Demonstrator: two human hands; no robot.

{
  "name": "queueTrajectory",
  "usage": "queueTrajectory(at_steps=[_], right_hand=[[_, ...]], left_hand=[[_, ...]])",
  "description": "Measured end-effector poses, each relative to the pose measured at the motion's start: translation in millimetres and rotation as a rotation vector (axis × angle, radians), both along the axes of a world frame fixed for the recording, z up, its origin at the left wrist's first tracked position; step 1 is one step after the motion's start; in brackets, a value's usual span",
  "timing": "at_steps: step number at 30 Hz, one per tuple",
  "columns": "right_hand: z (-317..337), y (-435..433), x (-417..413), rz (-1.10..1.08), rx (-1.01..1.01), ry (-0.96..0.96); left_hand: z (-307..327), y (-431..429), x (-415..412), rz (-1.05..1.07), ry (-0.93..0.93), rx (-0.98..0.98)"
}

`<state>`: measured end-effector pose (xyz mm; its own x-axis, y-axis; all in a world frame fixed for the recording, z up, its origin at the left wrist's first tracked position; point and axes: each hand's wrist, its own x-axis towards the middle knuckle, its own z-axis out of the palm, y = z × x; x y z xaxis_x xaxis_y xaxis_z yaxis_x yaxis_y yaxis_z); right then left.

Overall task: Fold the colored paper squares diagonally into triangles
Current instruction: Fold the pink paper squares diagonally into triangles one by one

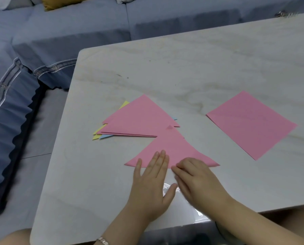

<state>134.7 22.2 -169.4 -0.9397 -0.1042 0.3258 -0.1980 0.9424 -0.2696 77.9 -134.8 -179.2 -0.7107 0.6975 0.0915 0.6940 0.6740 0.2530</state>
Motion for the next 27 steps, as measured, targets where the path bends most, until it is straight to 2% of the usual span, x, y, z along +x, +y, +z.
queueTrajectory(at_steps=[12, 21, 27], right_hand=[[0, 41, 37, -0.211, -0.104, 0.069], [21, 59, 42, -0.38, -0.074, 0.057], [9, 20, 22, -0.223, -0.104, -0.027]], left_hand=[[2, 1, 0, 0.004, 0.019, -0.062], [7, 5, 6, 0.005, 0.007, -0.117], [7, 16, 15, -0.005, 0.064, -0.145]])
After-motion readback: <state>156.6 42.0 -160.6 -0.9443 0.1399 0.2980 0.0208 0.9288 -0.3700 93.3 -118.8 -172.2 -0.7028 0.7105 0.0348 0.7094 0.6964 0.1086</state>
